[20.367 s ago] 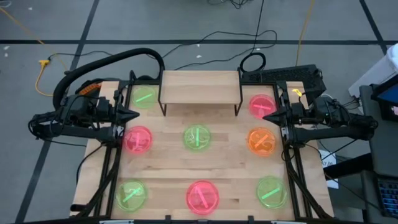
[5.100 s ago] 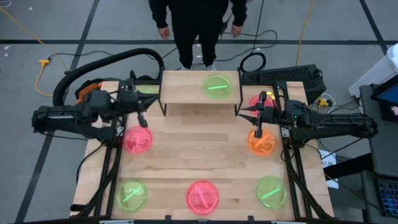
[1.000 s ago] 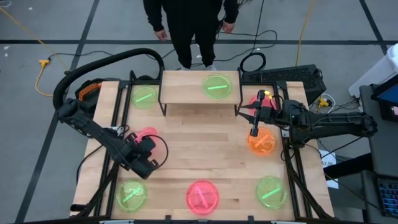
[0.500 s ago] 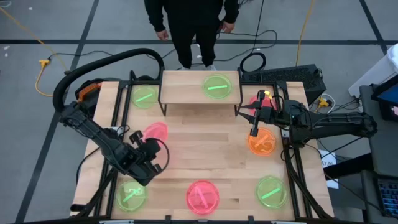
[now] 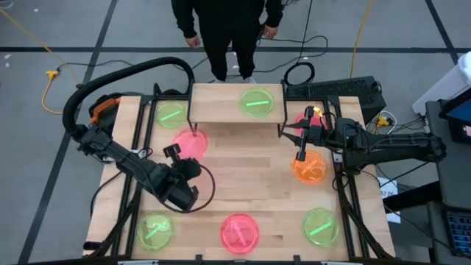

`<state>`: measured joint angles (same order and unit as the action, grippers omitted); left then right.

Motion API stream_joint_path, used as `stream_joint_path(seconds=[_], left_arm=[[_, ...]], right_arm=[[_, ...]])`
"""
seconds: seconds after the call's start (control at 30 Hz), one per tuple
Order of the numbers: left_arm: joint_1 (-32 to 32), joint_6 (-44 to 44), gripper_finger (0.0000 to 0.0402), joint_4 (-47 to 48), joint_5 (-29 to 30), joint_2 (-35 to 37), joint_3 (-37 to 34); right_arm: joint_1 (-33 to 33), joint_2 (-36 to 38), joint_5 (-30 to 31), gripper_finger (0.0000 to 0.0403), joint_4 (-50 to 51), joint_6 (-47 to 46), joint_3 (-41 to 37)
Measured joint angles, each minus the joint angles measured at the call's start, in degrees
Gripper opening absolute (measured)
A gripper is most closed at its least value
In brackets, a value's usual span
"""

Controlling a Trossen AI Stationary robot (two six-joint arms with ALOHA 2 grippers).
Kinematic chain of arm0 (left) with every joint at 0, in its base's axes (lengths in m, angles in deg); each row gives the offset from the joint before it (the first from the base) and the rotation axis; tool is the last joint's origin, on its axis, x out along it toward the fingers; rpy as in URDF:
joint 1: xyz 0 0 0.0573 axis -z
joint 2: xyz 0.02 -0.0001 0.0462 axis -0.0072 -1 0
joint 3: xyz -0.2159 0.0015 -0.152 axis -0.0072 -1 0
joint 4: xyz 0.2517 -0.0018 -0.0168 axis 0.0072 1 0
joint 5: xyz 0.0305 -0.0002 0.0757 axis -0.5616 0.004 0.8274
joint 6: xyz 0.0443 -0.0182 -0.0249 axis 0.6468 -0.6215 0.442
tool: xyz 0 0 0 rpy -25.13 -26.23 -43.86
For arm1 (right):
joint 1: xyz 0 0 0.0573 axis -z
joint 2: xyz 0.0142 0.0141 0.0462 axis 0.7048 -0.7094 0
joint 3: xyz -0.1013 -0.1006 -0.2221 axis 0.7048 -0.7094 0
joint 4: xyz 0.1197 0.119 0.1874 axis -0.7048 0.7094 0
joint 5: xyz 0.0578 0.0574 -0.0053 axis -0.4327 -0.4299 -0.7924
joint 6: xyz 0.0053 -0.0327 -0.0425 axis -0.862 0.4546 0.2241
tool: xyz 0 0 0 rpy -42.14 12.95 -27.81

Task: Place and stack plates onto a shelf
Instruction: Put the pink plate on the shelf

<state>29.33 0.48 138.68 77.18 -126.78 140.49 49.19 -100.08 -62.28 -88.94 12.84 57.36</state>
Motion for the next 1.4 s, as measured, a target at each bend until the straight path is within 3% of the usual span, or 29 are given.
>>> stream_joint_path(seconds=[0.57,0.87,1.4], left_arm=[[-9.32,15.21,0.0,-2.3,2.15,0.07,0.0],[-14.28,28.81,0.0,-10.58,3.1,0.07,0.0],[-20.76,49.76,0.0,-22.2,4.15,0.07,0.0]], right_arm=[[0.01,0.0,-0.01,0.0086,-1.48,0.31,0.0],[0.02,1.18,3.01,0.0086,-1.37,1.31,0.0],[0.02,4.94,2.83,0.0086,-1.33,0.97,0.0]])
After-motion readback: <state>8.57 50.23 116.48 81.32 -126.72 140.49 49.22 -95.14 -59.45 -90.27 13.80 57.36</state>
